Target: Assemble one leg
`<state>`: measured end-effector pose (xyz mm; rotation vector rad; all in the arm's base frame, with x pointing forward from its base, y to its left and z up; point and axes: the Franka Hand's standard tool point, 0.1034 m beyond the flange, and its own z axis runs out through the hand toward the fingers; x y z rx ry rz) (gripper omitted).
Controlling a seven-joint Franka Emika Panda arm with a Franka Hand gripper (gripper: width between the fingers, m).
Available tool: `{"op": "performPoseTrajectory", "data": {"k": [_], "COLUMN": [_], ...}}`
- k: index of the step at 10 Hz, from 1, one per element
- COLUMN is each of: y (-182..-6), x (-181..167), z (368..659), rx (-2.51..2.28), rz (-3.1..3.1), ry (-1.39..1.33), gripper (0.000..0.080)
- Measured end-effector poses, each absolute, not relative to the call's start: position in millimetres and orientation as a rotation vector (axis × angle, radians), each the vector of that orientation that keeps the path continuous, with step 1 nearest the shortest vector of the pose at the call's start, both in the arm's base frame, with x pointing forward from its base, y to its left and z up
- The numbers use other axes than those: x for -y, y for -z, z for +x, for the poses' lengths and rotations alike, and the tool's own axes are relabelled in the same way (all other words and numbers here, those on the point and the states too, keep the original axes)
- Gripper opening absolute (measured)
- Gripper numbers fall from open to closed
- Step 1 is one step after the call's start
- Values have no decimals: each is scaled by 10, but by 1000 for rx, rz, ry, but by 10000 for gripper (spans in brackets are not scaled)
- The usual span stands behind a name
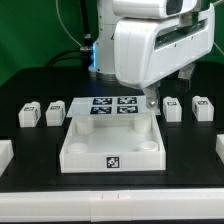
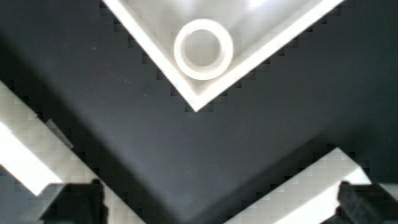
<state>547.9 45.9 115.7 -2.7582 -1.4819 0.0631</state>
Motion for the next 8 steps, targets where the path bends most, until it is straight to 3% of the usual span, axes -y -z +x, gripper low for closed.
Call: {"op": "performPoseTrajectory", "data": {"k": [2,3,8], "y": [-1227,-1175,-1155], "x": [-128,-66,-48], "z": [5416,5397,5364], "rx": [1811,1971,2035], "rz": [-2566,-2457,-2402], "ry": [-30,-11,-18], "gripper": [650,650,650]}}
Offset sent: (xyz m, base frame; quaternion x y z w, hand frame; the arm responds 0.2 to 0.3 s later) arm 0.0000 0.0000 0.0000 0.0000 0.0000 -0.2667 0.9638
